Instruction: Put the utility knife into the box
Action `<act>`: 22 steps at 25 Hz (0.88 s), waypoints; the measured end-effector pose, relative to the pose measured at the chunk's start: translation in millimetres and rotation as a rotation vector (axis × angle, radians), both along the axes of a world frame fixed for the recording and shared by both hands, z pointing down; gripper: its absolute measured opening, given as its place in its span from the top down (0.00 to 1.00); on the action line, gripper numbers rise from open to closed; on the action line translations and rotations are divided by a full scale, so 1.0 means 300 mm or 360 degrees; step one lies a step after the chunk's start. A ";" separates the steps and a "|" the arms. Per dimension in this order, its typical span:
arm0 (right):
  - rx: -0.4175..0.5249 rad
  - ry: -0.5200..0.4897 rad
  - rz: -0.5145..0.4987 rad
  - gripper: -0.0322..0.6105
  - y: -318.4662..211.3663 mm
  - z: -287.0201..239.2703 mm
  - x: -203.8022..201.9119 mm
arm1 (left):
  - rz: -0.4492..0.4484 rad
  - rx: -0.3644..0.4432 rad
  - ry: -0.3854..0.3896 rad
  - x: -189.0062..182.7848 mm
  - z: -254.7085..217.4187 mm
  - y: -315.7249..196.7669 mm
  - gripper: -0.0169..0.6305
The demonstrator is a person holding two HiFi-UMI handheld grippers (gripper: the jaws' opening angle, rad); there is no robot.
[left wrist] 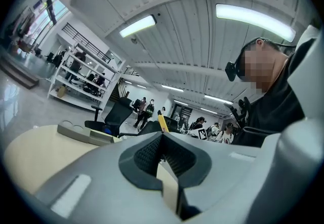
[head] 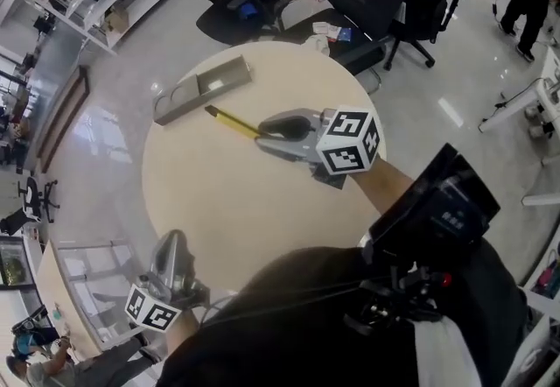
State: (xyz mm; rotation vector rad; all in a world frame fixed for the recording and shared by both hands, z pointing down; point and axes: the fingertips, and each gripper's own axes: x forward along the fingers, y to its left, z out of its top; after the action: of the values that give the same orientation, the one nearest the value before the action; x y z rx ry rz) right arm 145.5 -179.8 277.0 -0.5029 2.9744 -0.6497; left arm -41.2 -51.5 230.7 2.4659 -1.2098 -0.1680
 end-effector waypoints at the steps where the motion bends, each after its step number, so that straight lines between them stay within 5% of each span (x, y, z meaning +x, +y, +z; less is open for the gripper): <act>1: -0.0011 0.0000 0.0006 0.75 -0.011 0.017 -0.005 | 0.0006 -0.0012 -0.0003 -0.004 0.016 -0.006 0.98; 14: -0.0127 0.0127 0.0268 0.75 0.058 0.085 -0.367 | 0.0302 0.0044 0.0140 -0.421 0.190 -0.102 0.98; 22: -0.0129 0.0200 0.0167 0.75 0.030 0.067 -0.424 | 0.0157 0.0105 0.0231 -0.484 0.160 -0.132 0.98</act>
State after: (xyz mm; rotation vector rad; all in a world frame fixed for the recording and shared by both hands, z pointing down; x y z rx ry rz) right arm 18.3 -170.7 297.0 -0.7259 3.0209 -0.7576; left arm -186.3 -91.0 278.7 2.5145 -1.0354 -0.3587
